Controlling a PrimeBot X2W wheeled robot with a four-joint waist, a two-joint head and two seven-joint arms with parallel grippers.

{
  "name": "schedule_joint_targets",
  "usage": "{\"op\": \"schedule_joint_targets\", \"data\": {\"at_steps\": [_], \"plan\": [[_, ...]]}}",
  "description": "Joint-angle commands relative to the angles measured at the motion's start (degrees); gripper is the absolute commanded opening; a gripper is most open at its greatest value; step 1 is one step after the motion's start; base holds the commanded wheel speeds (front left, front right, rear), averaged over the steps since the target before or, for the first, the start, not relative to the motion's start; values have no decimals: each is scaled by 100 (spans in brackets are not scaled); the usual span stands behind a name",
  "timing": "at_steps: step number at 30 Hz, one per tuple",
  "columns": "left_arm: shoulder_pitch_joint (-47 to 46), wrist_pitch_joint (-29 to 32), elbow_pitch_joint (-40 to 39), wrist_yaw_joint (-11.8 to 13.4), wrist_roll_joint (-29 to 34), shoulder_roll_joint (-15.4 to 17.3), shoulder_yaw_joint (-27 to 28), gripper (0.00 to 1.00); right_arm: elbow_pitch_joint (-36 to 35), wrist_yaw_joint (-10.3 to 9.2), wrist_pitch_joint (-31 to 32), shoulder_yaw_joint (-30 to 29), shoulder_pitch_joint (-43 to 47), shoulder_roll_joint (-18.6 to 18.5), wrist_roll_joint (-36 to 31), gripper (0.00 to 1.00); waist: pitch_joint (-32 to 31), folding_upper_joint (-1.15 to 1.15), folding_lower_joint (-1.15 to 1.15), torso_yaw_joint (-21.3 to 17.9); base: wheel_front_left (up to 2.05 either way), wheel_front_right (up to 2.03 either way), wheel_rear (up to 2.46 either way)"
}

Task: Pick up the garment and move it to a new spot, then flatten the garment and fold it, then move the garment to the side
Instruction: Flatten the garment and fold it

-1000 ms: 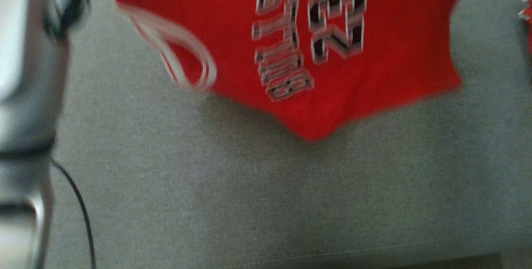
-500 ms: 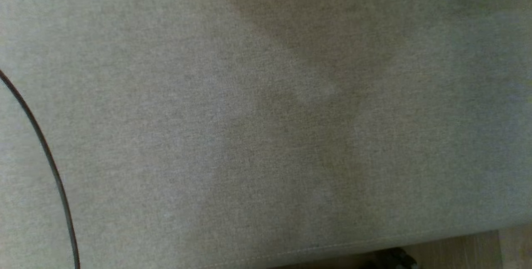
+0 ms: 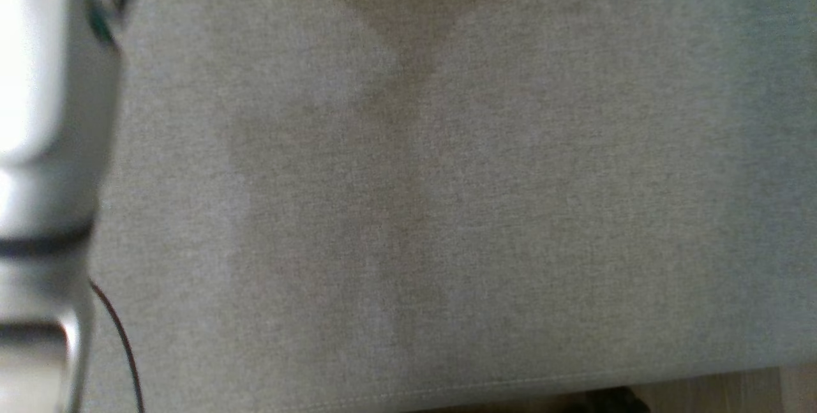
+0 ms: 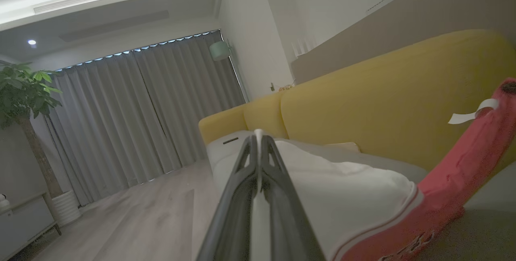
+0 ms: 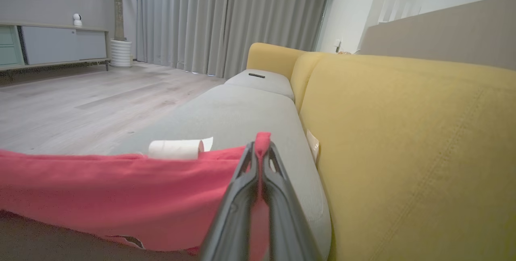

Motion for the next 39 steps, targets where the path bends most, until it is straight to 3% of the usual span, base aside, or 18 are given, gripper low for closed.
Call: {"op": "schedule_joint_targets", "data": {"at_steps": [1,9,17,32,39], "plan": [[176,-20,-429,97,-44,233,221,0,-305,42,-28,-224,257,48,-120,0,-255,0,-1,1,0,0,0],[2841,-20,-1552,454,-25,189,421,0,-704,42,-29,-1319,2450,547,-593,0,-1240,0,-1,-153,0,0,0],[4746,-20,-1892,542,-155,6,641,0,-820,42,-29,-1924,3854,1024,-994,0,-2012,0,-1,-230,0,0,0],[6947,-20,-2526,553,-86,-473,922,0,-1712,42,-29,-2622,6121,1464,-1356,0,-2536,0,-1,-185,0,0,0],[7320,-20,-2645,421,-22,-573,896,0,-2247,42,82,-2864,6643,1643,-1450,0,-2423,0,-1,-234,0,0,0]]}}
